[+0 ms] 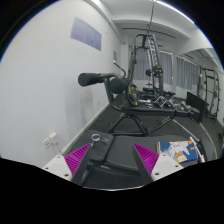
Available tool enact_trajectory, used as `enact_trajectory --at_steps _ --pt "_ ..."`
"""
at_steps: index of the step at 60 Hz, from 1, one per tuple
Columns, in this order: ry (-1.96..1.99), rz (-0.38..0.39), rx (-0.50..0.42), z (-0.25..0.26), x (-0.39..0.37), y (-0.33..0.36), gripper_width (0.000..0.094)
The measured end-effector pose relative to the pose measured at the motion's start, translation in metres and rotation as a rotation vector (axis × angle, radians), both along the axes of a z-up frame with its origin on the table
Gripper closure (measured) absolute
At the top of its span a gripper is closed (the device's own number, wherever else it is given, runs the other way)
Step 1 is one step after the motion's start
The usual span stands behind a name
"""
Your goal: Fold towel
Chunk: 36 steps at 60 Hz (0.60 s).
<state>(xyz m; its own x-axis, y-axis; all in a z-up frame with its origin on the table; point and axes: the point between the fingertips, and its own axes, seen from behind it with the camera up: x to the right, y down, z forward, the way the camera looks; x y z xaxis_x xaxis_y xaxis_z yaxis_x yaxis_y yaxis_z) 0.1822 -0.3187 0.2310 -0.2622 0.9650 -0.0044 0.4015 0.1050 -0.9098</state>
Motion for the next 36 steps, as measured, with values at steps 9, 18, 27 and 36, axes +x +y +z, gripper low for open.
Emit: enact_trajectory --at_steps 9,18,27,36 --pt "-0.005 -0.058 0.026 -0.015 -0.015 0.051 0.0075" --pt "-0.02 -0.141 0.053 -0.034 -0.032 0.116 0.0077" --pt "-0.041 -0.218 0.072 -0.052 -0.044 0.179 0.0075" --pt "-0.048 -0.263 0.084 -0.076 -0.064 0.22 0.0077"
